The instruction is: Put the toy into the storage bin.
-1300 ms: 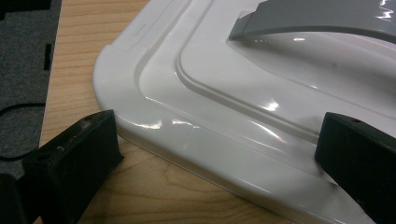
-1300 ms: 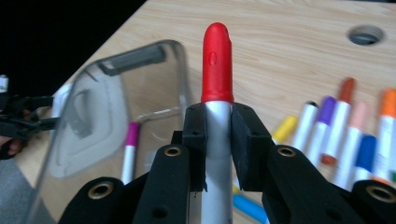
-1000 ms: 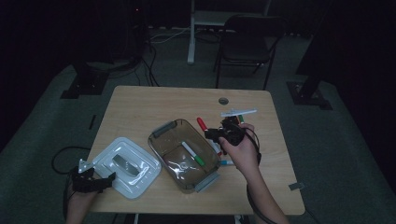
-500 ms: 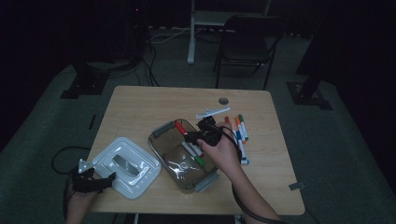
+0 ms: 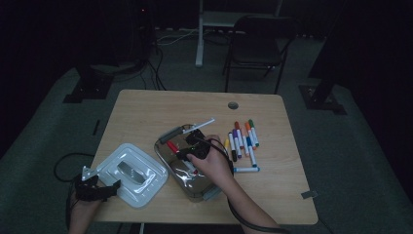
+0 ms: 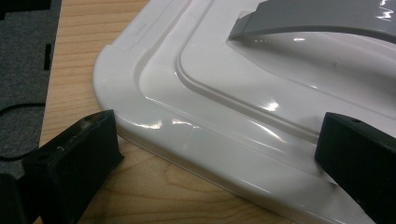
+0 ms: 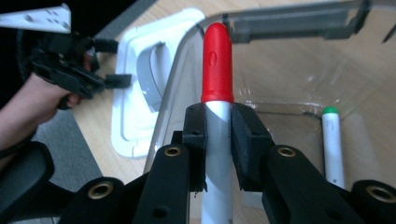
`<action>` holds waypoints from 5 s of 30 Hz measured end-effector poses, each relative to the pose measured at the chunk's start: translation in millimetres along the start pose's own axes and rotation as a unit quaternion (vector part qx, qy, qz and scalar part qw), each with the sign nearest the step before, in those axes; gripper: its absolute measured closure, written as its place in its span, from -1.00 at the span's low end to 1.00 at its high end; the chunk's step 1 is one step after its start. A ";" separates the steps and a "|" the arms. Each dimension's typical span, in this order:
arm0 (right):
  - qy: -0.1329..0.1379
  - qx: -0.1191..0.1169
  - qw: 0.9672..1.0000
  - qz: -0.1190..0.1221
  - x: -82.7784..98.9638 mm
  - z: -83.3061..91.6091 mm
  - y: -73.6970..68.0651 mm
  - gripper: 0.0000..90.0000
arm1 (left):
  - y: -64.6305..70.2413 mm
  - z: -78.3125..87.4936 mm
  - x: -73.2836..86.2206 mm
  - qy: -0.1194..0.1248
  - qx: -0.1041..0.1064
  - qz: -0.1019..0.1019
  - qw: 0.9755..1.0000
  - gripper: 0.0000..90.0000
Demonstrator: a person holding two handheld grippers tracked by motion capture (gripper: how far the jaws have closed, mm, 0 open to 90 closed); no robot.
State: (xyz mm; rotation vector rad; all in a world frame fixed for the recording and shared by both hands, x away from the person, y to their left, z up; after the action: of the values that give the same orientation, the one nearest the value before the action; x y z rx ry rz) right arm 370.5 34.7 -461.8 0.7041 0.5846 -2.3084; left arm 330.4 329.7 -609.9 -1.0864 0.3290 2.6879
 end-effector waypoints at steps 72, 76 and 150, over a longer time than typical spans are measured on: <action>-0.107 0.017 0.994 0.017 28.4 -25.1 31.4 0.25 | 0.1 0.2 0.2 0.000 0.002 -0.002 1.000 -0.99; -0.089 0.018 0.996 0.019 30.4 -12.5 33.6 0.23 | 0.0 0.2 0.3 -0.001 0.002 -0.002 1.000 -0.99; -0.100 0.096 0.990 0.040 169.2 12.4 179.1 0.19 | 0.6 0.4 0.5 -0.001 0.001 -0.001 1.000 -0.99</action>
State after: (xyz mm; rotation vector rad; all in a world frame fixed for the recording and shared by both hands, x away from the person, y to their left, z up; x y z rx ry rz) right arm 380.2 -172.2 -595.8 0.5621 0.2415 -2.3450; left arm 329.6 329.4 -609.9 -1.0828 0.3312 2.6862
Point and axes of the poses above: each handheld gripper's, and its own axes: z roughly backward along the jaws, x roughly out of its underside, y roughly to its right, the point moved 9 cm from there along -z, roughly forward along the jaws, and after that the axes turned 6 degrees about x, right-handed, at the moved point
